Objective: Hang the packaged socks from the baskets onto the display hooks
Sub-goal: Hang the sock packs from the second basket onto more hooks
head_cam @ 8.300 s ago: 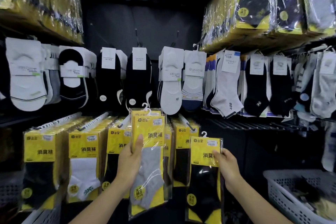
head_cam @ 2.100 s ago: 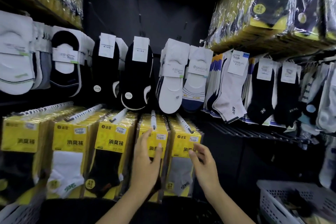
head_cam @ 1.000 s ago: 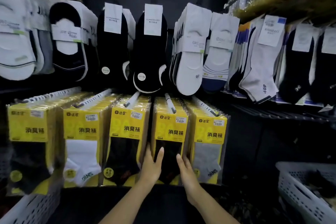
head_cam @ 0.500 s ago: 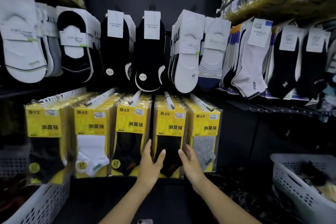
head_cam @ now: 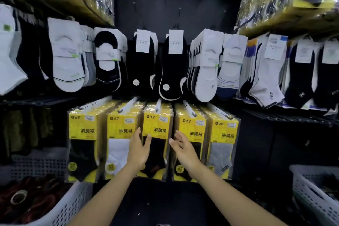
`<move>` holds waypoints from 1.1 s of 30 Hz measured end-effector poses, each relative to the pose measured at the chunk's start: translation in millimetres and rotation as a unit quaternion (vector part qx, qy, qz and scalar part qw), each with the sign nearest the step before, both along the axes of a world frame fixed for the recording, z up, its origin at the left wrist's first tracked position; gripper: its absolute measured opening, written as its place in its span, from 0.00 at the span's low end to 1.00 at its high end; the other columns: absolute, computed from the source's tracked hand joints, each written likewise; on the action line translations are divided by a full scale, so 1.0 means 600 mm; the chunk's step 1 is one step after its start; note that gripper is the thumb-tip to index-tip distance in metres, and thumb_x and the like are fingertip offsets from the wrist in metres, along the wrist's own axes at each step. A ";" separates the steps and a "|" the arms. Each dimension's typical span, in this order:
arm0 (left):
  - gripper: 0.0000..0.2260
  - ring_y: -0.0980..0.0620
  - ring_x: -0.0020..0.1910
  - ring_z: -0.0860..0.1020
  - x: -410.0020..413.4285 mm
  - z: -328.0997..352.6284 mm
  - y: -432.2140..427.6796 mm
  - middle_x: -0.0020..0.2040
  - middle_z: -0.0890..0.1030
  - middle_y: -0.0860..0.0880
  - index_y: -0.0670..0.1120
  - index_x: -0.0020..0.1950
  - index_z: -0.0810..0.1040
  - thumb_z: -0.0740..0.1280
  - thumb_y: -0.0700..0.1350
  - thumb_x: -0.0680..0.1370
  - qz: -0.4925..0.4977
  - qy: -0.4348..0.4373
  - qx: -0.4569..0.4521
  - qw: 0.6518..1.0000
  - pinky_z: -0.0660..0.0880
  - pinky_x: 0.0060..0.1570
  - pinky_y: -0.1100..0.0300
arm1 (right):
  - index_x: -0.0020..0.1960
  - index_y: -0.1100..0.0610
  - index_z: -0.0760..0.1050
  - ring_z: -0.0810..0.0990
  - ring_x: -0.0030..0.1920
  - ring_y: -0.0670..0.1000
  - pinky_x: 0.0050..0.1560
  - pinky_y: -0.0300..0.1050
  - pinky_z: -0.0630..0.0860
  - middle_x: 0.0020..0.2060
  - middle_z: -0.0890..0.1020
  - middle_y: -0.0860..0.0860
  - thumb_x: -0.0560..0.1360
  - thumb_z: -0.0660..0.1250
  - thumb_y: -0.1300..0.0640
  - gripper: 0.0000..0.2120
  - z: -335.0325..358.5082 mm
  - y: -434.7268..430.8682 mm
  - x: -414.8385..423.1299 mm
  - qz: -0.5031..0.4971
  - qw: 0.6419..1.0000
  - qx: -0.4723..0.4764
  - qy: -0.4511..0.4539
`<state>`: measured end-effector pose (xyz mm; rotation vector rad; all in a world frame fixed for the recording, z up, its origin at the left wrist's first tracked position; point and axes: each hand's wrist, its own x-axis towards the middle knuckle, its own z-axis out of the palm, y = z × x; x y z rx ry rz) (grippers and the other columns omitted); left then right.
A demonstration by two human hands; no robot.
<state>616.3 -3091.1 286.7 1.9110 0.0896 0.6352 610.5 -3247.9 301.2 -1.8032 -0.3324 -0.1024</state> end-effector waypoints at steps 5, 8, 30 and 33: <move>0.28 0.47 0.75 0.55 0.018 -0.009 0.009 0.76 0.57 0.45 0.43 0.77 0.53 0.58 0.52 0.81 0.012 0.025 0.039 0.999 0.55 0.73 0.52 | 0.78 0.47 0.41 0.52 0.77 0.51 0.74 0.49 0.54 0.78 0.52 0.47 0.81 0.55 0.46 0.32 0.001 0.059 0.031 0.003 0.999 0.015 0.030; 0.21 0.49 0.70 0.65 0.026 -0.016 0.014 0.69 0.68 0.49 0.43 0.72 0.64 0.59 0.50 0.81 -0.008 -0.019 0.022 1.000 0.62 0.64 0.62 | 0.77 0.45 0.39 0.53 0.77 0.53 0.75 0.52 0.55 0.78 0.52 0.48 0.82 0.51 0.47 0.29 0.004 0.080 0.061 -0.019 0.999 0.016 0.025; 0.32 0.48 0.75 0.56 0.083 -0.132 0.006 0.77 0.56 0.45 0.43 0.78 0.47 0.59 0.52 0.80 -0.077 0.087 -0.092 0.989 0.56 0.71 0.57 | 0.78 0.46 0.48 0.56 0.76 0.54 0.72 0.52 0.57 0.77 0.57 0.50 0.76 0.52 0.34 0.35 -0.154 0.080 0.102 -0.054 0.983 0.050 0.170; 0.31 0.47 0.74 0.59 0.067 -0.170 0.004 0.76 0.59 0.43 0.41 0.77 0.50 0.62 0.48 0.80 -0.085 0.103 -0.104 0.986 0.57 0.72 0.56 | 0.77 0.47 0.51 0.59 0.75 0.55 0.71 0.50 0.58 0.76 0.60 0.51 0.77 0.52 0.36 0.32 -0.186 0.079 0.089 -0.066 0.983 0.014 0.172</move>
